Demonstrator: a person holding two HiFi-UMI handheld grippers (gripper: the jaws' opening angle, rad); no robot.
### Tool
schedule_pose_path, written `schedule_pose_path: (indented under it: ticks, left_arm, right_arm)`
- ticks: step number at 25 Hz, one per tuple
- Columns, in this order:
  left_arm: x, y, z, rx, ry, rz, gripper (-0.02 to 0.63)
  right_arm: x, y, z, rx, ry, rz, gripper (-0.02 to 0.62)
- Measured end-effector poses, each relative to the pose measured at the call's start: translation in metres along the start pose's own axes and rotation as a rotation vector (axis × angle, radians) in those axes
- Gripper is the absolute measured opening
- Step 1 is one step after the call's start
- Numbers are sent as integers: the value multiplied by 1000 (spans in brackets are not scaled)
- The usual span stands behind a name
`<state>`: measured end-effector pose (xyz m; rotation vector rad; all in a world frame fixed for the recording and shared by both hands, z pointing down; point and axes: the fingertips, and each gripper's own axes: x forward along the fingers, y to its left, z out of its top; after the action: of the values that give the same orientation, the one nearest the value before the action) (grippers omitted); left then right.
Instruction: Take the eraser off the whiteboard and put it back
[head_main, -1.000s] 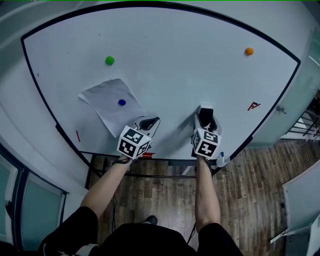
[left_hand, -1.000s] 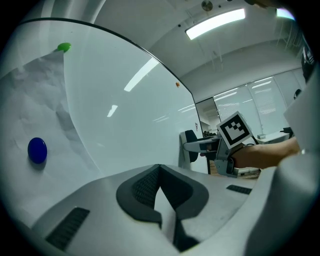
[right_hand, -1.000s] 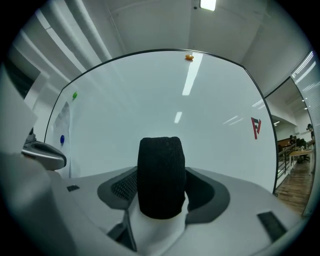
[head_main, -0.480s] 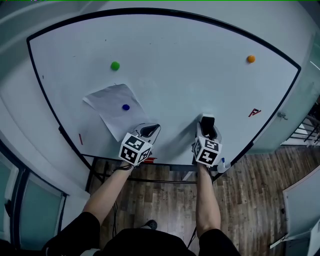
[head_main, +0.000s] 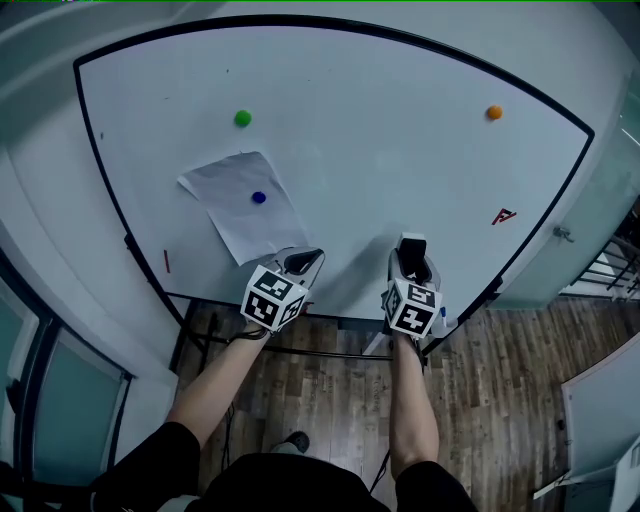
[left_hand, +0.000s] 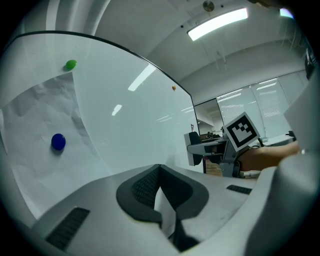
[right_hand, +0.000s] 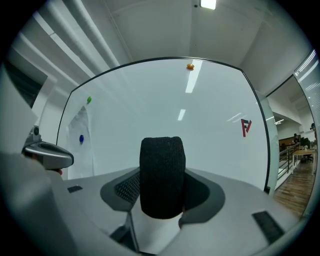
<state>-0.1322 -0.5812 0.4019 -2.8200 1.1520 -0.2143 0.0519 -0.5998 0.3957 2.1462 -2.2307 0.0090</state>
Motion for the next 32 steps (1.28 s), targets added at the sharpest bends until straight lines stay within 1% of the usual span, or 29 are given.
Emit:
schedule_pose_path:
  ticks: [4, 8, 14, 21, 24, 29, 32]
  left_arm:
    - [-16, -23, -8, -12, 6, 4, 17]
    - [-38, -44, -14, -36, 5, 29, 17]
    - [-84, -80, -21, -49, 23, 63, 17]
    - [-139, -103, -25, -133, 26, 121, 17]
    - [-156, -115, -19, -159, 18, 116, 17]
    - [-168, -146, -10, -118, 33, 77, 17]
    - [-173, -151, -5, -109, 32, 94, 17]
  right_arm:
    - [-26, 2, -13, -4, 19, 20, 241]
    - [-57, 1, -30, -7, 47, 40, 241]
    - [-113, 3, -47, -7, 80, 87, 241]
    - [-174, 8, -53, -4, 102, 120, 241]
    - [-191, 14, -55, -4, 111, 132, 241]
    - [-215, 26, -46, -9, 95, 163, 241]
    - [-225, 30, -32, -20, 73, 188, 241]
